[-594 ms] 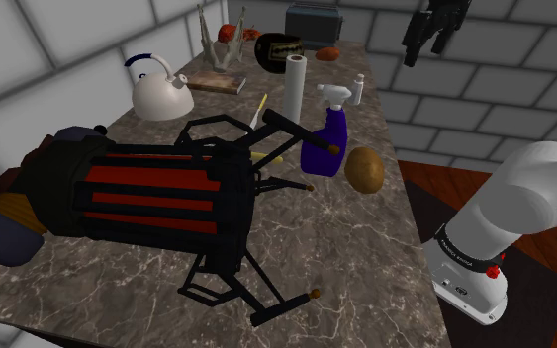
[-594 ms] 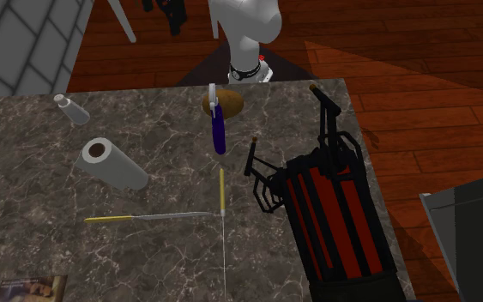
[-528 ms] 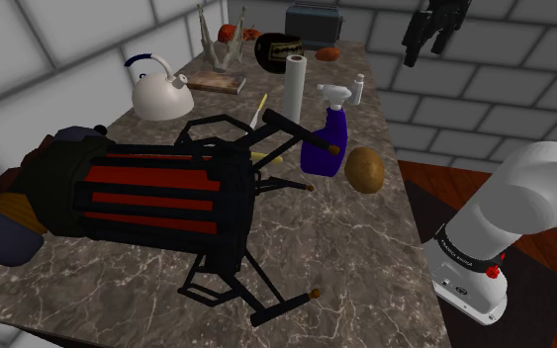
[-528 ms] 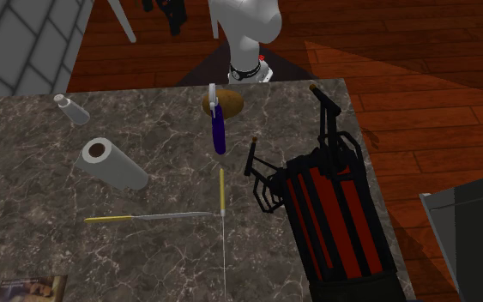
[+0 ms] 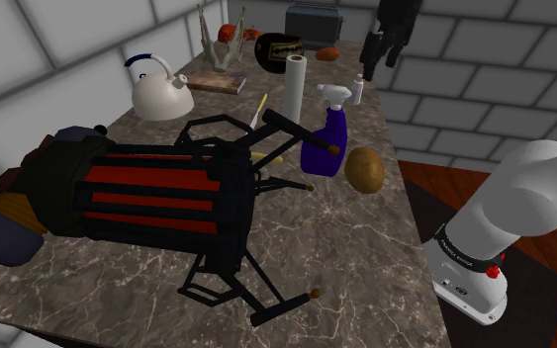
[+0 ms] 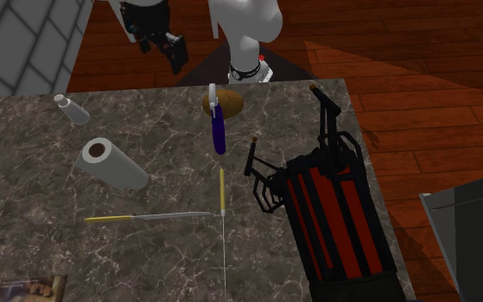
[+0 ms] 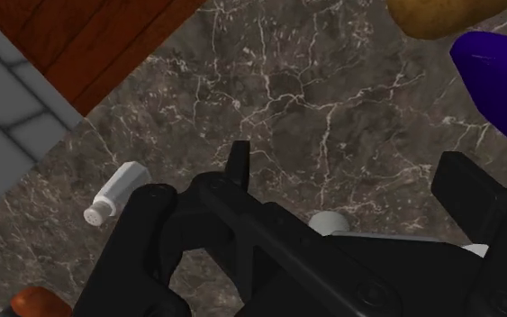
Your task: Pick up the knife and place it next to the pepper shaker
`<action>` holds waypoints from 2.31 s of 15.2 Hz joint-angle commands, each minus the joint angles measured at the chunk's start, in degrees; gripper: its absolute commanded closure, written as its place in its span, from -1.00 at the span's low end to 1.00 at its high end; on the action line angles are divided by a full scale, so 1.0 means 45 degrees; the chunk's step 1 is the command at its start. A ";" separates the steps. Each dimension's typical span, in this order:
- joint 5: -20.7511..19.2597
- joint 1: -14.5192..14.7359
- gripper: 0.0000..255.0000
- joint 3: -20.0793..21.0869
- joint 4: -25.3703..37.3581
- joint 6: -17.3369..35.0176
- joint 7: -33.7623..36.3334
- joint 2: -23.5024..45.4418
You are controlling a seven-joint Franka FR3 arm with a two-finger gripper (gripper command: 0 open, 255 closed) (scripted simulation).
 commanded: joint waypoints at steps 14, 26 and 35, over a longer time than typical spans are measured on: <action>0.0414 0.1432 -1.00 0.1335 0.1625 0.4175 -0.0914 0.5364; -0.0304 0.2536 -1.00 0.2510 0.4535 0.6004 -0.1366 0.9881; -0.1023 0.3227 -1.00 0.2862 0.6069 0.6784 -0.1446 1.2171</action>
